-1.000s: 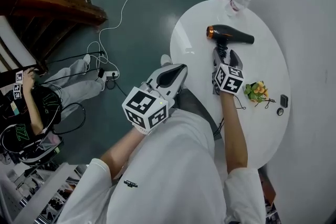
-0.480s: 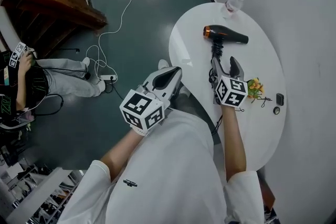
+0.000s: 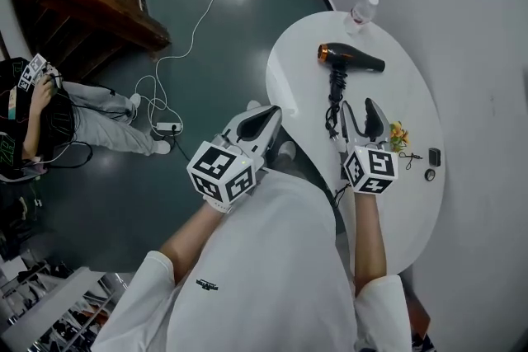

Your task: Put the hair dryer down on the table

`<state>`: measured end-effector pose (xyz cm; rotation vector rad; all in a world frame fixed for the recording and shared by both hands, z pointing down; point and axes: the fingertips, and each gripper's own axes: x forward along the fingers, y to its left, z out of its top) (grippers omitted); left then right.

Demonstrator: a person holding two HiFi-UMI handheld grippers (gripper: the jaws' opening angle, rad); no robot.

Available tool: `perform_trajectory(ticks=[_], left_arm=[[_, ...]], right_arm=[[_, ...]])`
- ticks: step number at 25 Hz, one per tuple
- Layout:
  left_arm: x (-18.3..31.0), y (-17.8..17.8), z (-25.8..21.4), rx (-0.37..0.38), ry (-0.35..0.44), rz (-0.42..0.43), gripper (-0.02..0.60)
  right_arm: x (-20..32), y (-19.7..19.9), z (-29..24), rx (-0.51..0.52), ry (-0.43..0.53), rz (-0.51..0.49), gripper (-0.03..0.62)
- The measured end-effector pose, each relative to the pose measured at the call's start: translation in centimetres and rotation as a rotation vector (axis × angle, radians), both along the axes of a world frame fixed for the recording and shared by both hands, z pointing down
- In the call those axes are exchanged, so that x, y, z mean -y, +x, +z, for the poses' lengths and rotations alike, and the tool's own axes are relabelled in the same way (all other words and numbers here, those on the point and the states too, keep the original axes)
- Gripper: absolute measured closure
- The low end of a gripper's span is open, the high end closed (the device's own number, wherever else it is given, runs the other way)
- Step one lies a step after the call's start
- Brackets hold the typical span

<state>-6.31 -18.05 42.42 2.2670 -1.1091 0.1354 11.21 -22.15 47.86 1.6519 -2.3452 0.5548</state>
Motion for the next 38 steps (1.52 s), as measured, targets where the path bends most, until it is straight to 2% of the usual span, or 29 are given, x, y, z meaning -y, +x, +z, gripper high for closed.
perform_trajectory(ticks=[3,6,10,19,26,38], left_arm=[[-0.4,-0.4,-0.6,-0.002,0.017,-0.012,0.573],[-0.8,-0.5,-1.0,0.002,0.040,-0.013,0.574],[-1.2,-0.2,-1.4,0.008,0.061,-0.011,0.574],[-1.6,0.5,-2.2,0.010,0.084,-0.004,0.574],[-2.0,0.9,-2.7,0.025,0.107,0.019,0.573],[-2.5,1.0,-3.7,0.040,0.139,0.025,0.574]], right_arm=[[-1.1,0.1,-2.0,-0.009,0.043,-0.012,0.366],[-2.0,0.5,-3.4,-0.014,0.076,-0.013,0.414],[-3.1,1.9,-5.0,-0.008,0.100,0.026,0.548],[-5.7,3.9,-9.7,0.004,0.176,0.068,0.566],[-8.0,4.4,-12.2,-0.042,0.244,0.071,0.577],[-10.4,5.6,-11.2,-0.040,0.208,0.113,0.583]])
